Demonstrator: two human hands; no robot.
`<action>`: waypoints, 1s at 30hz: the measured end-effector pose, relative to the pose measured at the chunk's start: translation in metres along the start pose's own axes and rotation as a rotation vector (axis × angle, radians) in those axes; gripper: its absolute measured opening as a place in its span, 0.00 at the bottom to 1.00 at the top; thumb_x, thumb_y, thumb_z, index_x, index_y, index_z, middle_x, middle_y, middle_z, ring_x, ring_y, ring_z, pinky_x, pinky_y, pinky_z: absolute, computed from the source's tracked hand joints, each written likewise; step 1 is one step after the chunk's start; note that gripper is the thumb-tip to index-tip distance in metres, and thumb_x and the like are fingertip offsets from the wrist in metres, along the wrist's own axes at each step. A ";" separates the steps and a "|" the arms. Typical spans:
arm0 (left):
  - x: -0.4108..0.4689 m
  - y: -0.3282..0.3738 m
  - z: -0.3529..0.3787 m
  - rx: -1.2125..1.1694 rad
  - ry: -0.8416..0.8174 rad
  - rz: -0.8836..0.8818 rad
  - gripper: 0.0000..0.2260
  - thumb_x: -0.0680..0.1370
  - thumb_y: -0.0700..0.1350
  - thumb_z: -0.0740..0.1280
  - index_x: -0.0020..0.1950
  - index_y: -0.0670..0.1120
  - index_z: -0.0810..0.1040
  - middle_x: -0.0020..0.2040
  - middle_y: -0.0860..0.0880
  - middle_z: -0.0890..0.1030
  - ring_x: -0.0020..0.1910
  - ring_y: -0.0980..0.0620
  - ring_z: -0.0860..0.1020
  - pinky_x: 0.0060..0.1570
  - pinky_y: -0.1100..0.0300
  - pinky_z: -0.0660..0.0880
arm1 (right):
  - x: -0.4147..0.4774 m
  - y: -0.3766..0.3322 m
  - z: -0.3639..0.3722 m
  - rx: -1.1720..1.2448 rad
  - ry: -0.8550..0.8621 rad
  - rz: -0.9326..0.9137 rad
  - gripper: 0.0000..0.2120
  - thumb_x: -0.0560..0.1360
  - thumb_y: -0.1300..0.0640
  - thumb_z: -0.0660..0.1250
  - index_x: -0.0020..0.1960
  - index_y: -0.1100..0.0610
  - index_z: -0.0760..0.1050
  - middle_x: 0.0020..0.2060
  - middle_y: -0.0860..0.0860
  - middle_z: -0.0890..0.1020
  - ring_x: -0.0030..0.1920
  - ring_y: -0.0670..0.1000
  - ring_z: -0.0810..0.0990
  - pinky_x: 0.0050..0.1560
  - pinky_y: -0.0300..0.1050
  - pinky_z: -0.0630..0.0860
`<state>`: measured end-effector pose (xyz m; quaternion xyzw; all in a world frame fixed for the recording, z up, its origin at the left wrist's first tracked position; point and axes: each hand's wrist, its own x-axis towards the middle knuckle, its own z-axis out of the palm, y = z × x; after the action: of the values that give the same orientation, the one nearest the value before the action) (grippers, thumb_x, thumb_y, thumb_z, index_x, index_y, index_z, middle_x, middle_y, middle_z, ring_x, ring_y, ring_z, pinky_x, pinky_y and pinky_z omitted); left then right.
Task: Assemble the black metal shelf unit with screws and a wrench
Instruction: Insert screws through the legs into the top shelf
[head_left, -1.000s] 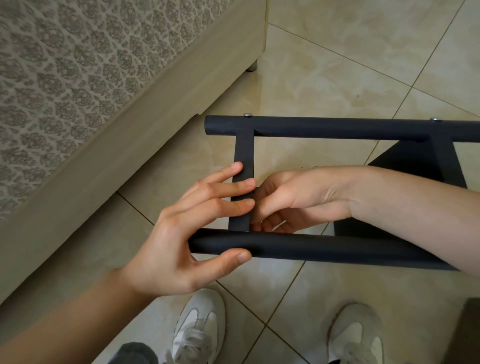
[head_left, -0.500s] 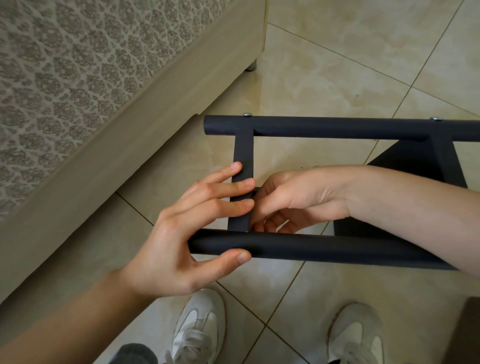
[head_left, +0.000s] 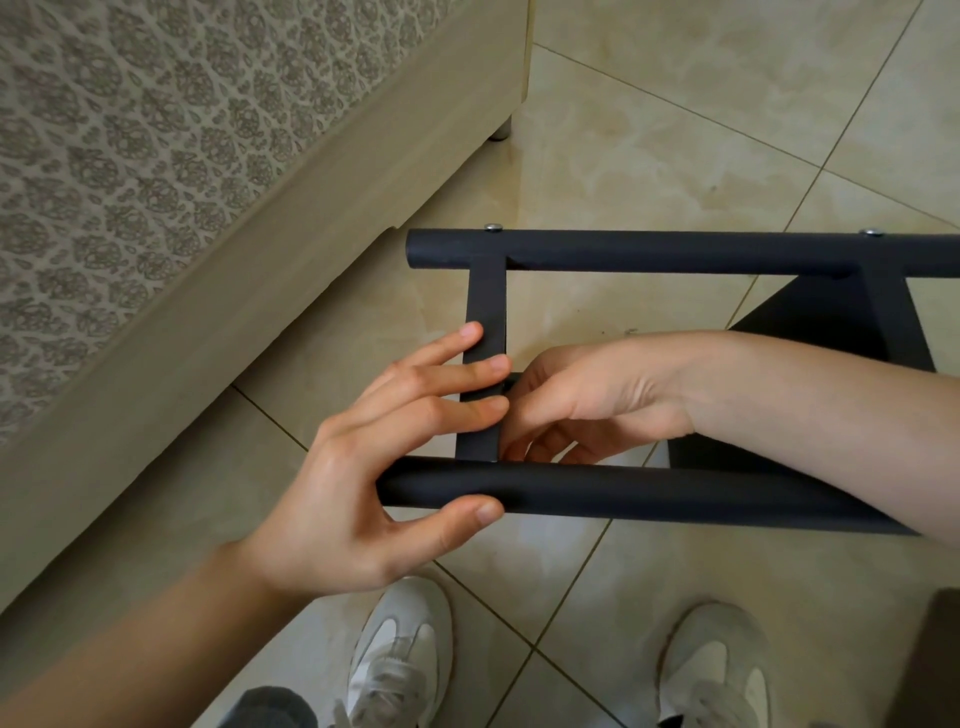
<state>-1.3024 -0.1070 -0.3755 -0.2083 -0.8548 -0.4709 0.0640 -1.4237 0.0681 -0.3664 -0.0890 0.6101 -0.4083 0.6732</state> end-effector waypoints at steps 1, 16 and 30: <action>0.000 0.000 0.000 0.000 0.000 -0.002 0.20 0.79 0.55 0.67 0.62 0.40 0.77 0.68 0.42 0.76 0.77 0.42 0.66 0.72 0.49 0.66 | 0.001 0.001 0.002 -0.002 0.008 -0.006 0.05 0.75 0.62 0.68 0.44 0.58 0.82 0.40 0.53 0.84 0.39 0.50 0.82 0.41 0.40 0.79; 0.000 0.000 0.001 0.005 0.003 0.001 0.20 0.80 0.56 0.67 0.62 0.40 0.77 0.68 0.42 0.75 0.77 0.42 0.66 0.72 0.49 0.66 | -0.001 -0.001 0.003 -0.066 0.027 -0.032 0.04 0.76 0.61 0.67 0.46 0.58 0.81 0.37 0.51 0.83 0.38 0.49 0.79 0.40 0.39 0.76; 0.000 0.000 0.001 -0.003 0.011 -0.001 0.21 0.80 0.56 0.66 0.62 0.40 0.76 0.68 0.42 0.76 0.76 0.41 0.67 0.72 0.47 0.66 | 0.000 0.000 0.004 0.000 0.026 -0.088 0.05 0.77 0.63 0.66 0.45 0.60 0.79 0.37 0.53 0.82 0.41 0.51 0.78 0.43 0.40 0.77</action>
<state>-1.3020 -0.1064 -0.3765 -0.2056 -0.8538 -0.4735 0.0681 -1.4200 0.0663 -0.3657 -0.1105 0.6143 -0.4387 0.6465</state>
